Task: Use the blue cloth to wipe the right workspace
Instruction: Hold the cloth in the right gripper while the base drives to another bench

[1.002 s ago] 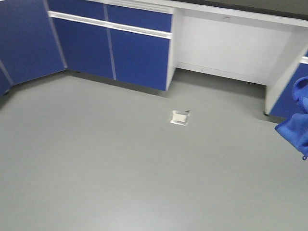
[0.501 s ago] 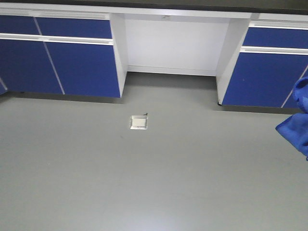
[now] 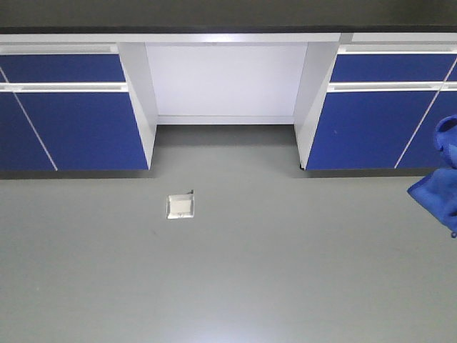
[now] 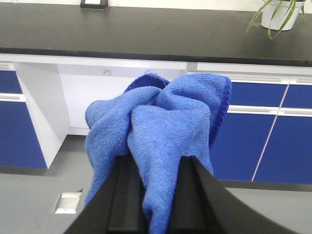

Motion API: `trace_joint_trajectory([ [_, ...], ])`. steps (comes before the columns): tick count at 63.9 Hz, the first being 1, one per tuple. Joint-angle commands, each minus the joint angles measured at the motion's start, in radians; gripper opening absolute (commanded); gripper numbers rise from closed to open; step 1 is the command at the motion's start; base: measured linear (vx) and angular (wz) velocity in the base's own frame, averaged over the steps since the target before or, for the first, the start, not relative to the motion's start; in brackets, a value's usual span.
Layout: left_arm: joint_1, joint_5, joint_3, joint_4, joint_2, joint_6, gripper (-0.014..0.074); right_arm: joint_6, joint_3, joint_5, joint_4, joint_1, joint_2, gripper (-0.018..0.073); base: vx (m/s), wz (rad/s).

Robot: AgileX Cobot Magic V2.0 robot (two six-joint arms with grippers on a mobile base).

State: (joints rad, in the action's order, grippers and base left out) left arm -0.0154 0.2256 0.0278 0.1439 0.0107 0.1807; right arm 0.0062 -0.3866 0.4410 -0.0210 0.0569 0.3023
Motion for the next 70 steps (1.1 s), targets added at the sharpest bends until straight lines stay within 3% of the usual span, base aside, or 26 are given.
trace_joint_trajectory([
  [1,0.005,-0.079,0.03,0.001,0.016,0.008,-0.0006,-0.006,-0.028,-0.086,-0.006,0.001,0.008,-0.0004,0.32,-0.07],
  [70,0.005,-0.079,0.03,0.001,0.016,0.008,-0.0006,-0.006,-0.028,-0.086,-0.006,0.001,0.008,-0.0004,0.4,-0.06],
])
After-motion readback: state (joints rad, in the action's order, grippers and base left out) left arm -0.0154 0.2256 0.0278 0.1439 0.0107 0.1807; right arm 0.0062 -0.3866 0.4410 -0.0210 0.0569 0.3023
